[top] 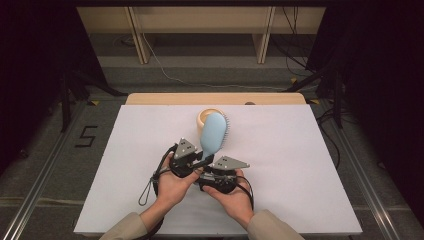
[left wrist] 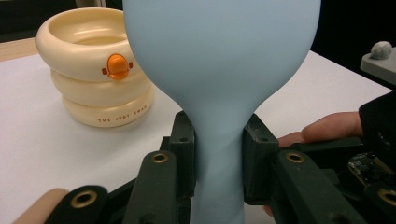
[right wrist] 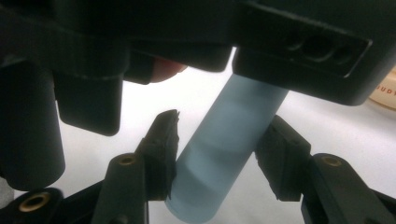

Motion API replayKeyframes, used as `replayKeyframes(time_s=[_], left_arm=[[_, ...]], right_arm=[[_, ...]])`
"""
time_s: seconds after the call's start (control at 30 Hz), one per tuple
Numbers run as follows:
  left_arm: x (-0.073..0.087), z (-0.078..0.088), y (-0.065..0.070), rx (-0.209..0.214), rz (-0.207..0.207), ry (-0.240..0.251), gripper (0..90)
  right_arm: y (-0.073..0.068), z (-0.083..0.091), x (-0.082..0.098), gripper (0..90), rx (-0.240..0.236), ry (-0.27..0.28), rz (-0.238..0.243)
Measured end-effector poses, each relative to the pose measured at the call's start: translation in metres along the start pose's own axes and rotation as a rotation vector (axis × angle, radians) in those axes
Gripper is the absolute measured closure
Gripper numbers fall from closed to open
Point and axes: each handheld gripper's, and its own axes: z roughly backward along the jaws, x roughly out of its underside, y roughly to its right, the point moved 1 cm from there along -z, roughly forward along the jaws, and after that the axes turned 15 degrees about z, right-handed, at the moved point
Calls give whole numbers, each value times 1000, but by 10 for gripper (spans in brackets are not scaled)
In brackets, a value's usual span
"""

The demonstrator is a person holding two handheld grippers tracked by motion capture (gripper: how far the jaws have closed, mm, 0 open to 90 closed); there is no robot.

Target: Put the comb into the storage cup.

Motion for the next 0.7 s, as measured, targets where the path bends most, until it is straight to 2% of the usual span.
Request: replayKeyframes(time_s=[0.3, 0.47, 0.7], left_arm=[[0, 0, 0, -2, 0, 3, 694], [0, 0, 0, 0, 5, 2, 694], [0, 0, 1, 2, 1, -4, 692]], right_arm=[[0, 0, 0, 571, -13, 0, -16], [1, 1, 1, 587, -28, 2, -43], [2, 2, 1, 607, -25, 1, -68]])
